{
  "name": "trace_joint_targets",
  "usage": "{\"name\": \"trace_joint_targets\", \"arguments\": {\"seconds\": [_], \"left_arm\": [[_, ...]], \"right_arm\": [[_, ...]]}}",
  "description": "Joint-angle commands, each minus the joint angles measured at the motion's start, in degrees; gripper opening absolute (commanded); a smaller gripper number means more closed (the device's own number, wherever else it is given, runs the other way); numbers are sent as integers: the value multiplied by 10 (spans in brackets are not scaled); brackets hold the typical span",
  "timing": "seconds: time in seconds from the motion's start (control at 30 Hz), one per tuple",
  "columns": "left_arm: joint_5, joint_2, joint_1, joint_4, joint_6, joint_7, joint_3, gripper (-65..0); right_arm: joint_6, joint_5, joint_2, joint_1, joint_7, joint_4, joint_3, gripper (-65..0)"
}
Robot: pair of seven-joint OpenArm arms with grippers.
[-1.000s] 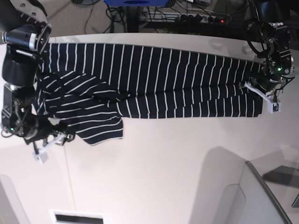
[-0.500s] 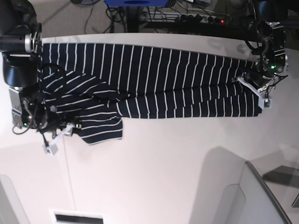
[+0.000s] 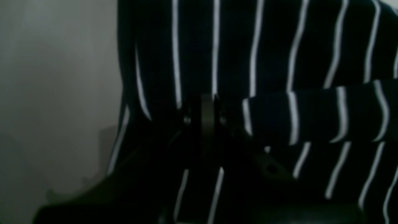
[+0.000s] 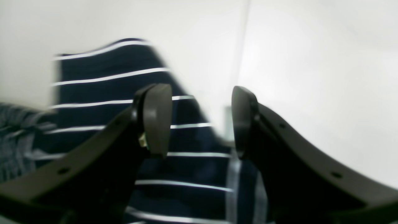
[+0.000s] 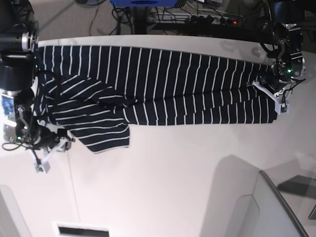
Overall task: Layout the t-shirt on the table in an organized manner, then fold the t-shirt properly
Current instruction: 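Grasp the shirt side with the right gripper and fold it inward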
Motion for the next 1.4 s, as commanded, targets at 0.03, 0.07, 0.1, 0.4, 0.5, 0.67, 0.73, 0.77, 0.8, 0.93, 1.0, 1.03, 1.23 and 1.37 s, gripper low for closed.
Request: {"name": "trace_joint_targets", "arguments": {"seconds": [0.03, 0.07, 0.1, 0.4, 0.5, 0.67, 0.73, 0.77, 0.8, 0.93, 1.0, 1.03, 1.23, 1.37], "left_arm": [[-1, -10, -4, 5, 0, -10, -4, -650], [-1, -10, -4, 5, 0, -10, -3, -650], [-1, -9, -4, 5, 0, -10, -2, -650], [-1, -8, -4, 5, 0, -10, -4, -650], [-1, -10, -5, 1, 0, -10, -4, -650], [-1, -10, -5, 1, 0, -10, -4, -650], [-1, -10, -5, 1, 0, -10, -4, -650], [-1, -10, -5, 1, 0, -10, -4, -650], [-1, -10, -5, 1, 0, -10, -4, -650], [-1, -10, -5, 1, 0, -10, -4, -650], [-1, -10, -5, 1, 0, -10, -4, -650], [-1, -10, -5, 1, 0, -10, -4, -650], [-1, -10, -5, 1, 1, -10, -4, -650], [-1, -10, -5, 1, 1, -10, -4, -650]], "right_arm": [[6, -31, -4, 21, 6, -12, 5, -357], [6, -46, -7, 25, 6, -25, 7, -354], [6, -55, -12, 26, 9, -40, 7, -353], [25, -54, -31, 38, 44, -101, 5, -353], [27, -55, -38, 43, 44, -101, 5, -357], [30, -55, -42, 46, 42, -101, 4, -359], [30, -55, -52, 46, 41, -100, 4, -359], [30, -55, -54, 46, 41, -100, 4, -359], [30, -55, -56, 46, 41, -100, 4, -359], [30, -55, -66, 53, 25, -99, 4, -359], [30, -56, -69, 55, 25, -99, 4, -359], [30, -56, -70, 55, 25, -99, 4, -359], [30, -56, -71, 56, 25, -99, 4, -426], [27, -56, -71, 57, 25, -99, 4, -609]]}}
